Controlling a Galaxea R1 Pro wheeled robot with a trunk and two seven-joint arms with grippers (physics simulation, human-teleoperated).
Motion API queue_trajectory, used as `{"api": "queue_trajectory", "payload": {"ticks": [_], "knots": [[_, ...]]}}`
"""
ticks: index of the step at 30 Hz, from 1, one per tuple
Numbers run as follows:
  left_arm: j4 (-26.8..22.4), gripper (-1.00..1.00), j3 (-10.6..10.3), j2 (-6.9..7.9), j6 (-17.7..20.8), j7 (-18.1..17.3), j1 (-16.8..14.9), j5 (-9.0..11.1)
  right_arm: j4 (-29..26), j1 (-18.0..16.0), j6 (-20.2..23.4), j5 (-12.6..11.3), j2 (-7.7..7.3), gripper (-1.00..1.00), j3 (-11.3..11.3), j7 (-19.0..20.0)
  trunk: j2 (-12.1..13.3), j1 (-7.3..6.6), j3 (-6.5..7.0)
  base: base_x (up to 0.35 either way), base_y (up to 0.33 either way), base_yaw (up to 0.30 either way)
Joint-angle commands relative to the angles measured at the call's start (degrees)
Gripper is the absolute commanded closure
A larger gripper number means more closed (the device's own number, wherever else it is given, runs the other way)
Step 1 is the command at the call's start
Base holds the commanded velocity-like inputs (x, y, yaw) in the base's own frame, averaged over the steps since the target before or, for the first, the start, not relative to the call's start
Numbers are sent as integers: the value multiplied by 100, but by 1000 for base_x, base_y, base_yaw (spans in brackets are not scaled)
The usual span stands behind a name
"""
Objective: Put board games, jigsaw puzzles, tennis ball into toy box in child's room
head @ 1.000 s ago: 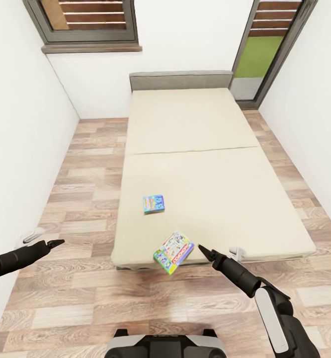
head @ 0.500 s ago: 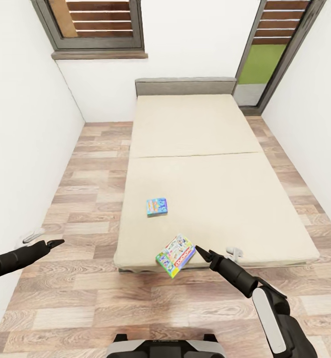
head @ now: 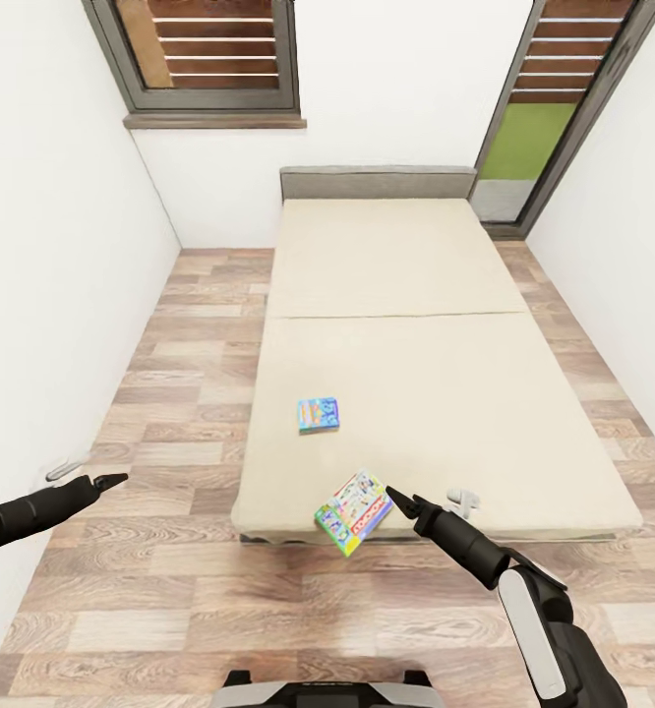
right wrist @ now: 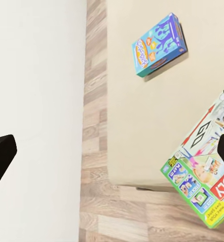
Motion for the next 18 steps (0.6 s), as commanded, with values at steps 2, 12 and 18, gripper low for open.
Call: {"api": "queue_trajectory", "payload": {"ticks": [2,12,18], "knots": [[-2,-100,7,0,41,-17,-6,1,-3,-3,48,-34,6,-100,-16,14,-9,3,12,0,-2,88],[-2,-100,7,0,41,-17,-6,1,-20,-3,-3,-72,-1,-100,-18,54,-9,3,107,0,-40,88],[-3,-100,7,0,41,-17,-6,1,-21,-3,-4,-89,-2,-100,-17,62,-9,3,164,0,-11,82]]}}
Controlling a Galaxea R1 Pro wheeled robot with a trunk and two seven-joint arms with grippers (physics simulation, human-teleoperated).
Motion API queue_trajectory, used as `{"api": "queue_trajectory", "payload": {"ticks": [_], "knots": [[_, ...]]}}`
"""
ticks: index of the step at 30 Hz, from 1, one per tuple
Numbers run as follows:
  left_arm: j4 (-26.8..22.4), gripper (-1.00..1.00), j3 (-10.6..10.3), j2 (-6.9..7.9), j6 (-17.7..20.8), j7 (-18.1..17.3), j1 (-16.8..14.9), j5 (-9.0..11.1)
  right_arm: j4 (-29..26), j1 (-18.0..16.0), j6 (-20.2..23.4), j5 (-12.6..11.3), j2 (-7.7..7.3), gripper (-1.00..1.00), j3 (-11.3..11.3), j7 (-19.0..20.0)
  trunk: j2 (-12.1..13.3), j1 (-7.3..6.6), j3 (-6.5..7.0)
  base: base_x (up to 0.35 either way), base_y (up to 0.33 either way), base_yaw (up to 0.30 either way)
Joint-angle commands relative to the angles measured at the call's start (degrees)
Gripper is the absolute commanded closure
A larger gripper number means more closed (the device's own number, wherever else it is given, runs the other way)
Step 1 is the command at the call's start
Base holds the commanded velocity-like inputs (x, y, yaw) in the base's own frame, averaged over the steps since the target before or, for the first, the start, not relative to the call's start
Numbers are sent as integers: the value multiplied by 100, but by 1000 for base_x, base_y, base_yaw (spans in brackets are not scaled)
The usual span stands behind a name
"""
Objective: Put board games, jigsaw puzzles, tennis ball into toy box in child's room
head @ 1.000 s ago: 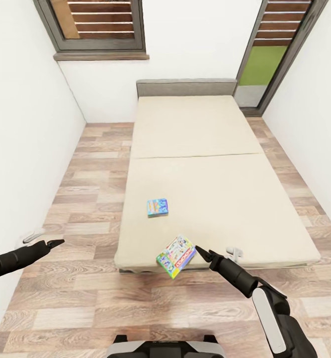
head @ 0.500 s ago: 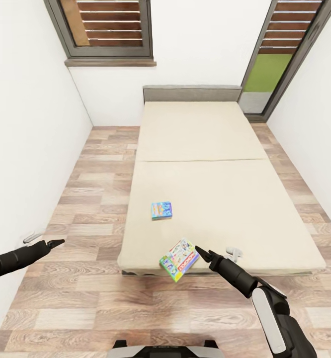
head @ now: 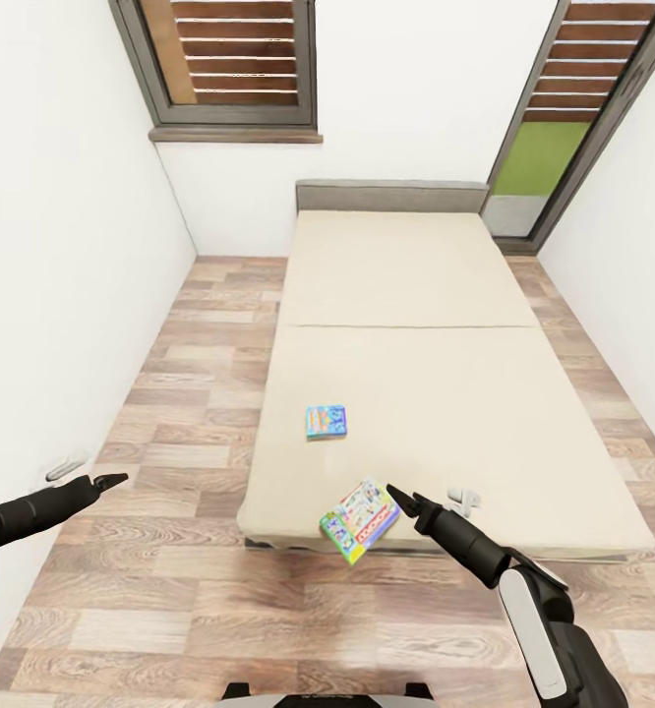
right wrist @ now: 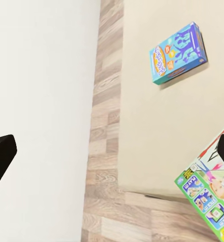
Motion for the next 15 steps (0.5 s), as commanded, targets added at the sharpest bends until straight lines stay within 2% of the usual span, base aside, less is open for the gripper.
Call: {"api": "queue_trajectory", "payload": {"ticks": [1,15], "knots": [[-2,-100,8,-1,42,-16,-6,1,1,-3,54,-37,6,-100,-14,7,-9,3,2,0,-5,75],[-9,-100,8,-1,43,-16,-6,1,3,-3,68,-42,6,-100,-14,6,-9,3,101,0,-1,71]]}}
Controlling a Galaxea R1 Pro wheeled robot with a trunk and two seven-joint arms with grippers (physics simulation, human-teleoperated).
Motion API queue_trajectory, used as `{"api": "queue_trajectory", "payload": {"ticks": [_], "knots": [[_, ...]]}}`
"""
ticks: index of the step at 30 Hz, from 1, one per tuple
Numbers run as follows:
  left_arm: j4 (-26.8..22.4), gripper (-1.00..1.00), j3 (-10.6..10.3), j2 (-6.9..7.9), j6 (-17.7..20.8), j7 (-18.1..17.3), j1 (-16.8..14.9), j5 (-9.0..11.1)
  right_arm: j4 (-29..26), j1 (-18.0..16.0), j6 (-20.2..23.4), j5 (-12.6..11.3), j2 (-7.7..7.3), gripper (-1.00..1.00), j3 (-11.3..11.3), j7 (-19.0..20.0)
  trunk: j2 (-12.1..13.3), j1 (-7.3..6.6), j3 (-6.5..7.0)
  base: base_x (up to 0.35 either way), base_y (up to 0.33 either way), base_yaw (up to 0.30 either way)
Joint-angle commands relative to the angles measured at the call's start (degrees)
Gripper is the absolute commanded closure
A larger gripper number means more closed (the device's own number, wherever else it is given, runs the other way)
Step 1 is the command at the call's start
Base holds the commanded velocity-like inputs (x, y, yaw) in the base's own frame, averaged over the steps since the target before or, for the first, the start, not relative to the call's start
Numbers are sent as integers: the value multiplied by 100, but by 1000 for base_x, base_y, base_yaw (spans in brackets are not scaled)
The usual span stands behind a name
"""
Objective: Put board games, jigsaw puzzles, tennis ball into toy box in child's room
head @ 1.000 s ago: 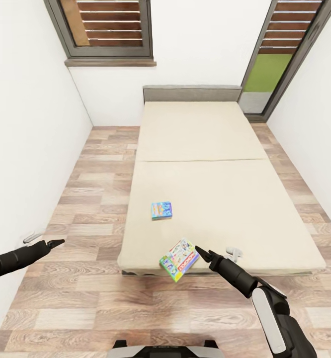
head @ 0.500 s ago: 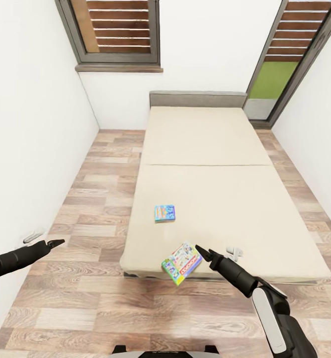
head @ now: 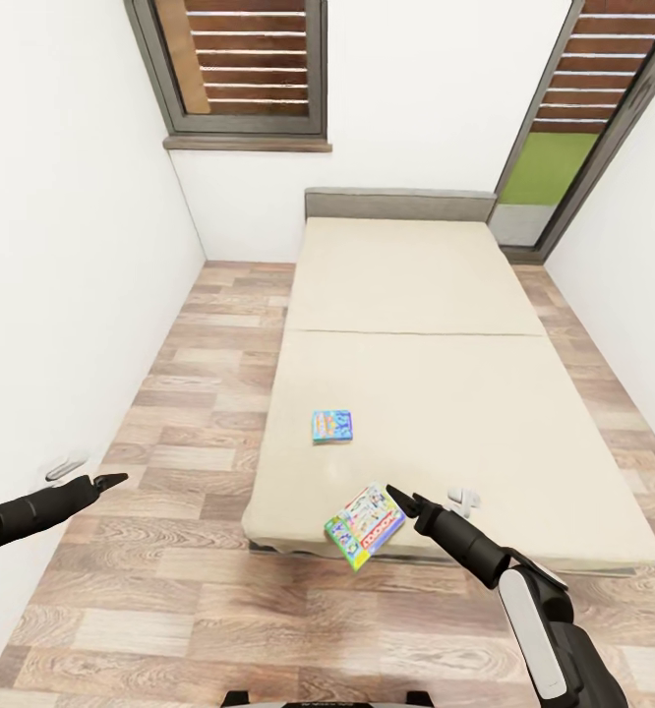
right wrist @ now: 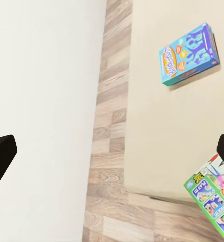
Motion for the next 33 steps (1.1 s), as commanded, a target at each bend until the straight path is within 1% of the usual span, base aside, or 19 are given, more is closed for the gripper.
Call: {"api": "queue_trajectory", "payload": {"ticks": [1,6,18,33], "knots": [[-2,-100,8,-1,41,-17,-6,1,-4,-3,44,-35,6,-100,-17,16,-9,3,-6,0,0,77],[-2,-100,5,-1,40,-17,-6,1,-11,-3,28,-35,5,-100,-20,25,-9,3,-3,0,0,61],[-2,-100,-1,-1,40,-17,-6,1,-16,-3,19,-38,13,-100,-8,30,-9,3,7,0,0,0],[-2,-100,-23,-17,40,-17,-6,1,-16,-3,12,-35,14,-100,-7,30,-9,3,122,0,0,-111]]}}
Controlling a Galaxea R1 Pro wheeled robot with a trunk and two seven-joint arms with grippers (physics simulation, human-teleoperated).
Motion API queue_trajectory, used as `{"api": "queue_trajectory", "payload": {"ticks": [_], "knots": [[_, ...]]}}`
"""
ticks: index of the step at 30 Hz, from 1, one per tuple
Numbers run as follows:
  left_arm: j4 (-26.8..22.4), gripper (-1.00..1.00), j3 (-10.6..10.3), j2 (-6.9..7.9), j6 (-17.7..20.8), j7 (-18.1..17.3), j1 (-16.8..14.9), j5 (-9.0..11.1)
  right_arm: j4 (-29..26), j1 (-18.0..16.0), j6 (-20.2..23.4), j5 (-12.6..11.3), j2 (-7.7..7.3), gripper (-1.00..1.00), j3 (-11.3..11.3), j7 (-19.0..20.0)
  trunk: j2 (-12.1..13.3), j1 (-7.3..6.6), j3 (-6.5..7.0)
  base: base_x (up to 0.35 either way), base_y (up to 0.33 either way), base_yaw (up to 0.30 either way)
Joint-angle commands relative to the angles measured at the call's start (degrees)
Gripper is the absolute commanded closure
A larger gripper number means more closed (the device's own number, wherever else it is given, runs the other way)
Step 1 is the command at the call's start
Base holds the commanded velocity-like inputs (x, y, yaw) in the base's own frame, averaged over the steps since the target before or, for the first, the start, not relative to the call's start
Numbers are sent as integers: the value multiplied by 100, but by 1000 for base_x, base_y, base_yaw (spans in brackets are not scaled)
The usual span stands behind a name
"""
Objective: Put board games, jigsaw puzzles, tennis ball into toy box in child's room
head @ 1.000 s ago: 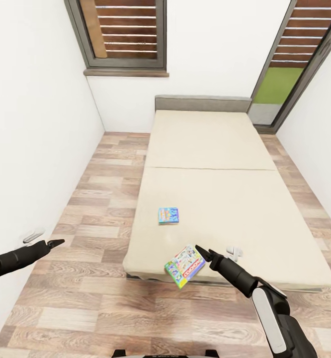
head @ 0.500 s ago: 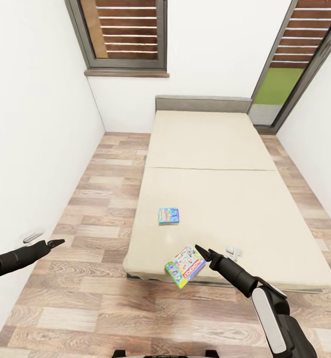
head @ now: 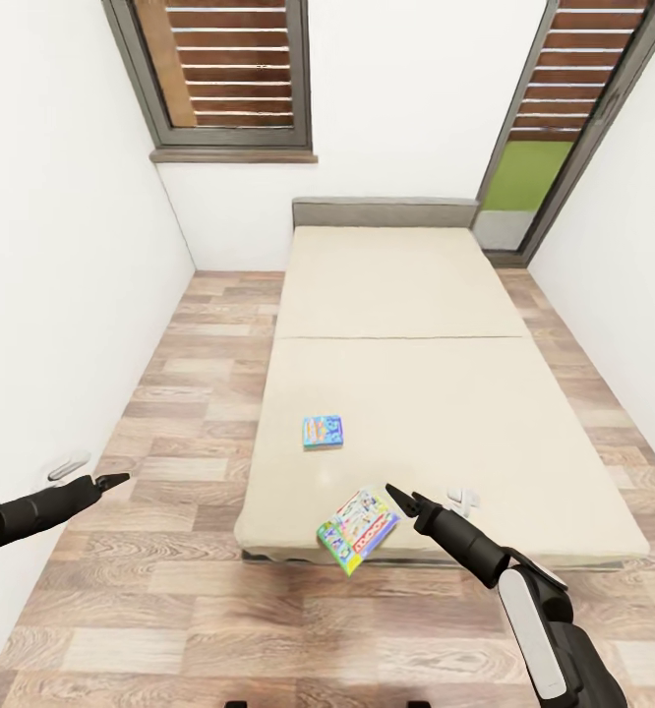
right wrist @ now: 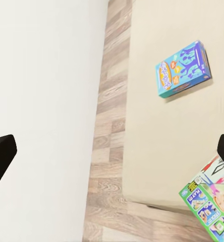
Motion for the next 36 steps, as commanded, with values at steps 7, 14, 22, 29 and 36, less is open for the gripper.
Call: {"api": "queue_trajectory", "payload": {"ticks": [7,14,22,29,36], "knots": [[-3,-100,21,-1,42,-18,-4,3,-8,-4,48,-34,6,-100,-15,12,-9,3,53,-2,0,-70],[-3,-100,22,-1,48,-18,-4,3,-10,-4,47,-34,6,-100,34,-16,-9,3,103,-87,0,-11],[-3,-100,23,-1,48,-18,-4,3,-11,-4,47,-34,6,-100,55,-15,-9,3,120,-54,0,-2],[-3,-100,23,-3,50,-18,-4,3,-11,-4,42,-34,6,-100,58,-20,-9,3,148,-9,0,33],[-3,-100,23,-1,50,-18,-4,3,-7,-4,39,-34,6,-100,59,-30,-9,3,204,-1,0,72]]}}
